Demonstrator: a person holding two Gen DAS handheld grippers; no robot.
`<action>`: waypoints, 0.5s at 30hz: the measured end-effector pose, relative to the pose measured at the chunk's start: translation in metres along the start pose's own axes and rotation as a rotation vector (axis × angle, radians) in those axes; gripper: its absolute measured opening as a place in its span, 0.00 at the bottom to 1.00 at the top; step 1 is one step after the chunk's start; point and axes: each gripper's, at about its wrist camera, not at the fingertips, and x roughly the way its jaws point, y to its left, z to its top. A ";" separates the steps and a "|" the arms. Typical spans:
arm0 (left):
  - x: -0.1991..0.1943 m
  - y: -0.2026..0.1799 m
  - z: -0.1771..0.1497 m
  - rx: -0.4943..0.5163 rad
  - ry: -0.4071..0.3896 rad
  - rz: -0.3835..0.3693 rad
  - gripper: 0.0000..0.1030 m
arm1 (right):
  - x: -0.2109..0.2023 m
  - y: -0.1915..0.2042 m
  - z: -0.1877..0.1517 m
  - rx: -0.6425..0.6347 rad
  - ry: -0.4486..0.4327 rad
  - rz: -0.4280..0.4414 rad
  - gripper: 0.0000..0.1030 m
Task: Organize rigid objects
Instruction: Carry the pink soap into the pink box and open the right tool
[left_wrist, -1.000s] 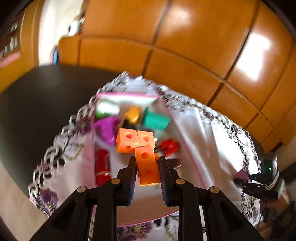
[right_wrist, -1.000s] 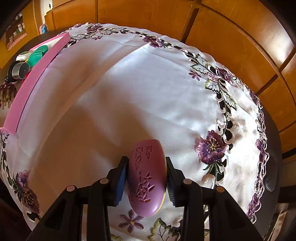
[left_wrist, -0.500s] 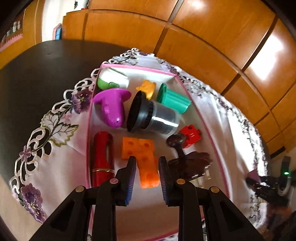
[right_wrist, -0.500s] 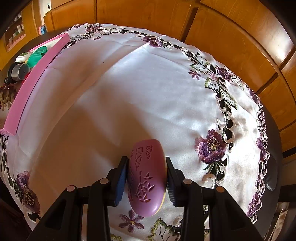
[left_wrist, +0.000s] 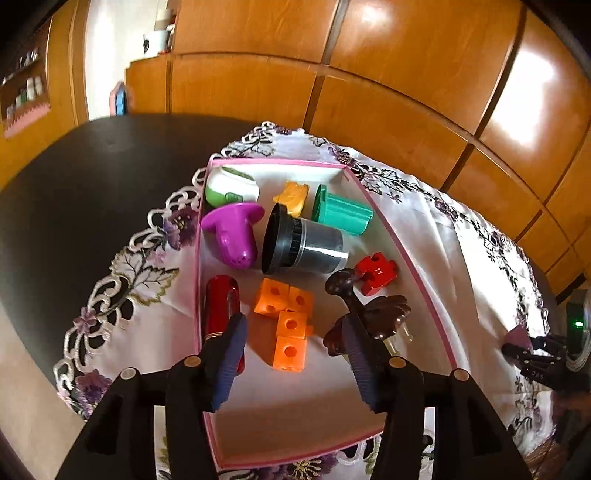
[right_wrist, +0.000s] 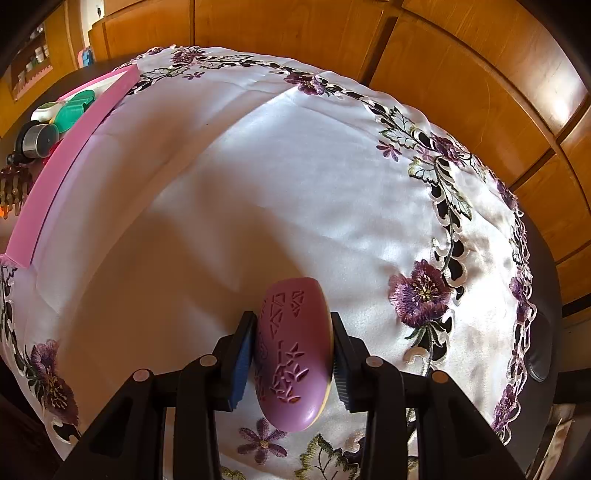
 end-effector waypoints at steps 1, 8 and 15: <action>-0.002 -0.001 0.000 0.005 -0.003 0.003 0.58 | 0.000 0.000 0.000 0.000 0.000 -0.001 0.36; -0.014 -0.008 -0.001 0.032 -0.031 0.010 0.60 | -0.002 0.001 0.001 0.010 -0.002 0.000 0.35; -0.022 0.001 0.001 0.006 -0.049 0.024 0.63 | -0.018 -0.009 0.006 0.097 -0.060 0.062 0.35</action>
